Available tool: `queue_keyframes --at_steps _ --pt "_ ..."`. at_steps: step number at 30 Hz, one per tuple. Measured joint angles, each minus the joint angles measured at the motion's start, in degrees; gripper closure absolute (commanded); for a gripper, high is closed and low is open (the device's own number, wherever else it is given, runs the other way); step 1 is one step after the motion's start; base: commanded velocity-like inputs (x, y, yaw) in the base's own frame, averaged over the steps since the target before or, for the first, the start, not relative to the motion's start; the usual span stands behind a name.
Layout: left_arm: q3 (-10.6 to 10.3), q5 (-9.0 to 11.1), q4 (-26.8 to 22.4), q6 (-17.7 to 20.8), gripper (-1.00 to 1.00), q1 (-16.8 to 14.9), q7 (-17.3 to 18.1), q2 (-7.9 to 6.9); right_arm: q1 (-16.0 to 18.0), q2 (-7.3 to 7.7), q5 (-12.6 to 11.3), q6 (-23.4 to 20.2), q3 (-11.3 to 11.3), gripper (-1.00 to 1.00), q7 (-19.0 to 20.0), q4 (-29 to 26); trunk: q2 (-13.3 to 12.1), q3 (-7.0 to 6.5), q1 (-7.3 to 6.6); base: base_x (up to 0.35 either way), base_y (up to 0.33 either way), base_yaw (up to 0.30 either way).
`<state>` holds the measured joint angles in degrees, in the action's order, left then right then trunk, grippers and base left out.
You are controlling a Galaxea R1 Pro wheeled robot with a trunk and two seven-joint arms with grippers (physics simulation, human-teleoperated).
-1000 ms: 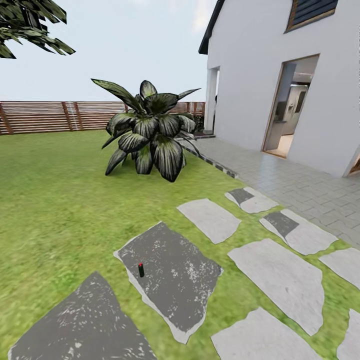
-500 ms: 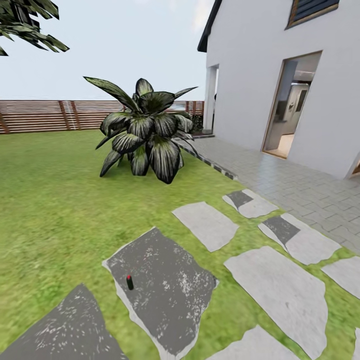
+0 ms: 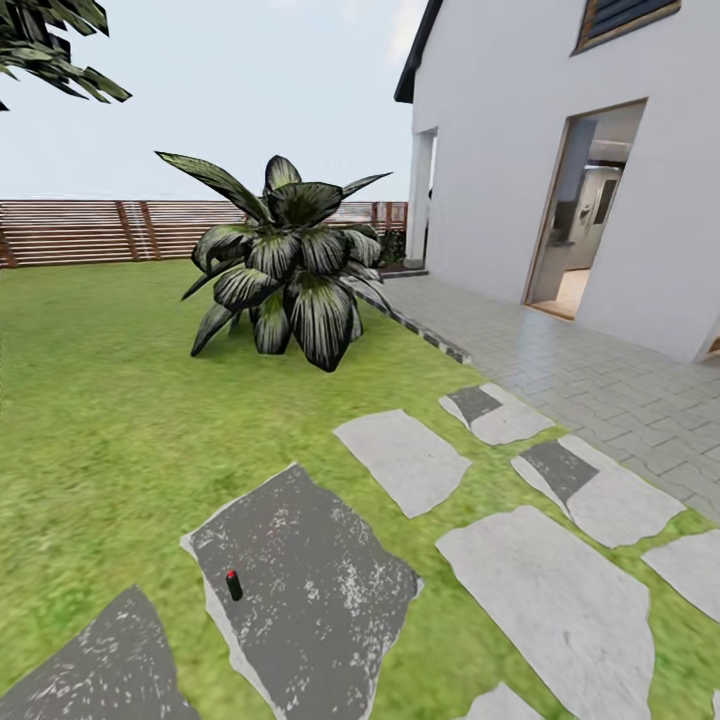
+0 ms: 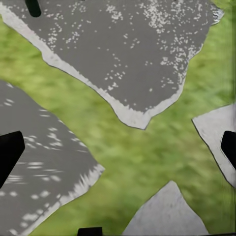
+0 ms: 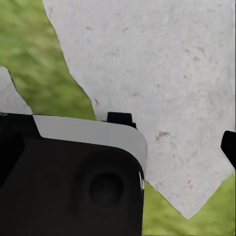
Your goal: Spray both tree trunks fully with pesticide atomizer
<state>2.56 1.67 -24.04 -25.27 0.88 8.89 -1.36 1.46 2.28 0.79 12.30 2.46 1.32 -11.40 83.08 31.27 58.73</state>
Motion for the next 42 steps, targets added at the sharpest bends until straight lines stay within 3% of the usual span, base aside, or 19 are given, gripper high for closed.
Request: queue_keyframes --at_steps 21,33,42 --pt "-0.01 0.0 -0.04 0.05 -1.0 0.0 -0.01 0.02 0.02 -0.04 0.07 0.0 0.08 -1.0 0.0 0.03 0.0 0.0 0.0 0.026 -0.293 0.033" --pt "-0.01 0.0 -0.04 0.03 -1.0 0.0 0.04 -0.03 0.02 -0.04 0.09 0.0 0.09 -1.0 0.0 0.04 0.0 0.0 0.0 0.216 -0.234 0.218" --pt "-0.01 0.0 -0.04 0.01 -1.0 0.0 0.03 -0.02 -0.01 -0.02 0.05 0.0 0.04 -1.0 0.0 0.01 0.0 0.0 0.0 0.26 -0.206 0.04"
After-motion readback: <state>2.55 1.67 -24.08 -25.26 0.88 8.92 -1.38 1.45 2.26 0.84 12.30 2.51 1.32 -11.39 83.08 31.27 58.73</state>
